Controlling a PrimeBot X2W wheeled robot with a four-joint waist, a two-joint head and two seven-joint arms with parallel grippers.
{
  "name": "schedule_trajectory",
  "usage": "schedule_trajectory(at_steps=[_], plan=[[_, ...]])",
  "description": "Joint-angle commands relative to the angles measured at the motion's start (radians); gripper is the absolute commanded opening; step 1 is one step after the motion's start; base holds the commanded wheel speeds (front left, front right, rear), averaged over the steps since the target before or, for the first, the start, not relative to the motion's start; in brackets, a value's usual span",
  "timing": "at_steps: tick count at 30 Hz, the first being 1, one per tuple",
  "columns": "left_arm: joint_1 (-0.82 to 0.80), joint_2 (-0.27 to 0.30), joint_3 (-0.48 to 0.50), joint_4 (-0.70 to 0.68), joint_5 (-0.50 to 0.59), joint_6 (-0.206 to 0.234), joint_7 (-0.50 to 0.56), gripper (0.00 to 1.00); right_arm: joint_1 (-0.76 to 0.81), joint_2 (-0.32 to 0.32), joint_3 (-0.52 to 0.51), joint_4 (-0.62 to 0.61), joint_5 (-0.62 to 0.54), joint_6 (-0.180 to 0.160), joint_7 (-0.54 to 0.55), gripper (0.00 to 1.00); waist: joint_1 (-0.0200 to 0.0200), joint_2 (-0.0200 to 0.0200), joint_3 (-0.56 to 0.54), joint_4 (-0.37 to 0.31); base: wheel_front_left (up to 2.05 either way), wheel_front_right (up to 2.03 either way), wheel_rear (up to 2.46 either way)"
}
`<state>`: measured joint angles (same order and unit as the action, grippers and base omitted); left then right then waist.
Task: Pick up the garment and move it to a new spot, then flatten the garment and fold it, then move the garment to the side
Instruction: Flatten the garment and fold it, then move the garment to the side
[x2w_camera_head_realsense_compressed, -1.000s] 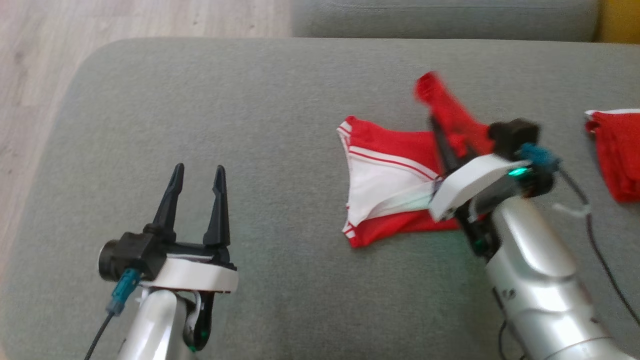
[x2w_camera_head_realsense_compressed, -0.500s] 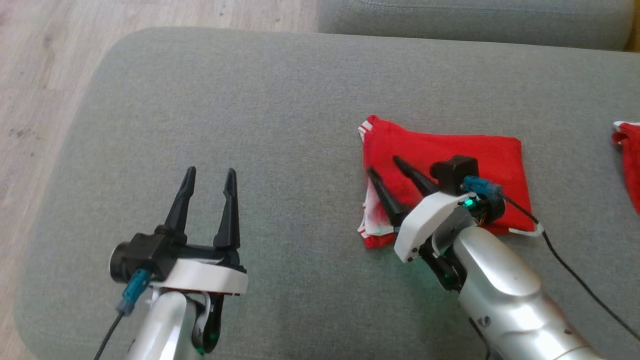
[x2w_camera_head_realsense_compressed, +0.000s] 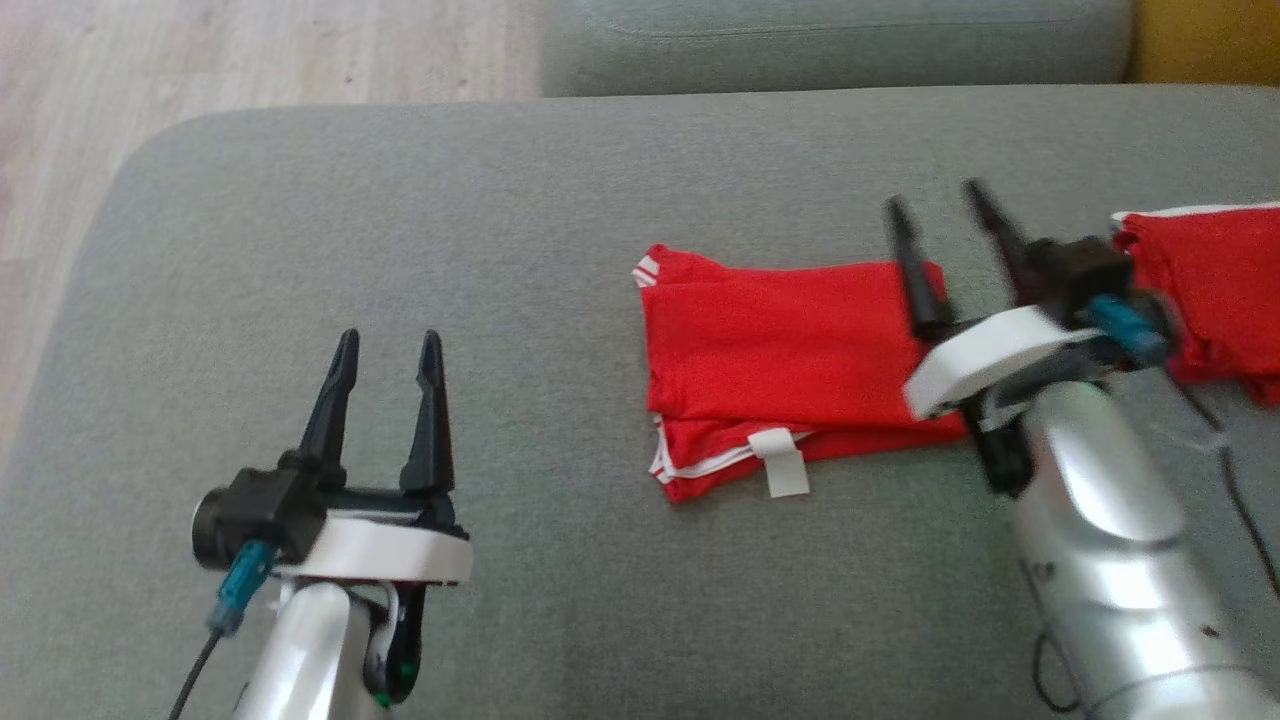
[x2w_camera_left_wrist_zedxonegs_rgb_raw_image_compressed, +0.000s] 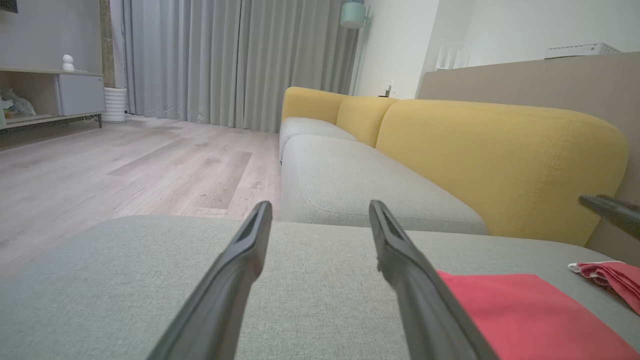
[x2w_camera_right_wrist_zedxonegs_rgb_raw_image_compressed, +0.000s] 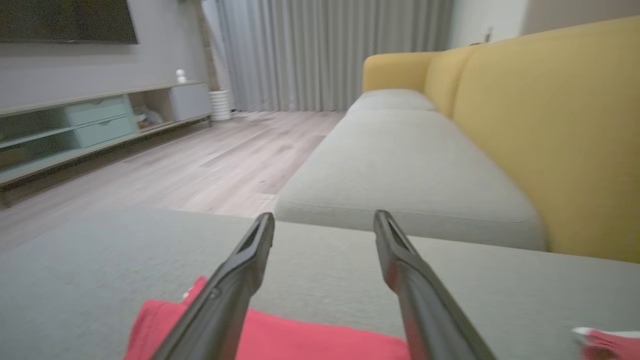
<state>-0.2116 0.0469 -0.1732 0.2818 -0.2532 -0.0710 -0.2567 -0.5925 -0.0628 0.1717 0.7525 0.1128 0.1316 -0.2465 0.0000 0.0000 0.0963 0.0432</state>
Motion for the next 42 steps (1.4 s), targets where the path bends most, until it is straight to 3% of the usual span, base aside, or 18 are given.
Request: schedule_trajectory(at_steps=[1,4,8,14,20,28,42], plan=[[-0.007,0.003,0.04,-0.035,0.007,-0.001,-0.005,1.0,0.004,0.012,-0.014,-0.052,-0.029,-0.001,-0.013,1.0,0.0,0.0,-0.006,-0.018,0.0,0.0,0.0],[0.004,0.003,0.049,-0.036,0.012,-0.003,-0.005,1.0,0.077,0.012,-0.13,-0.15,-0.112,-0.001,-0.015,1.0,0.0,0.0,-0.01,-0.04,0.0,0.0,0.0],[0.022,0.003,0.061,-0.04,0.014,-0.01,-0.005,1.0,0.199,0.012,-0.207,-0.282,-0.138,-0.001,-0.015,1.0,0.0,0.0,-0.013,-0.067,0.0,0.0,0.0],[0.048,0.003,0.071,-0.044,0.014,-0.015,-0.005,1.0,0.335,0.012,-0.226,-0.379,-0.106,-0.001,-0.015,1.0,0.0,0.0,-0.009,-0.091,0.0,0.0,0.0],[0.052,0.003,0.062,-0.049,0.01,-0.014,-0.005,1.0,0.357,0.012,-0.213,-0.399,-0.094,-0.001,-0.015,1.0,0.0,0.0,0.002,-0.089,0.0,0.0,0.0],[0.027,0.003,0.037,-0.047,0.012,-0.02,-0.005,1.0,0.31,0.012,-0.209,-0.349,-0.09,-0.001,0.029,1.0,0.0,0.0,0.041,-0.044,0.0,0.0,0.0],[-0.038,0.003,-0.014,-0.026,0.0,-0.02,-0.005,1.0,0.134,0.013,-0.222,-0.065,-0.068,-0.001,0.264,1.0,0.0,0.0,0.138,0.063,0.0,0.0,0.0]])
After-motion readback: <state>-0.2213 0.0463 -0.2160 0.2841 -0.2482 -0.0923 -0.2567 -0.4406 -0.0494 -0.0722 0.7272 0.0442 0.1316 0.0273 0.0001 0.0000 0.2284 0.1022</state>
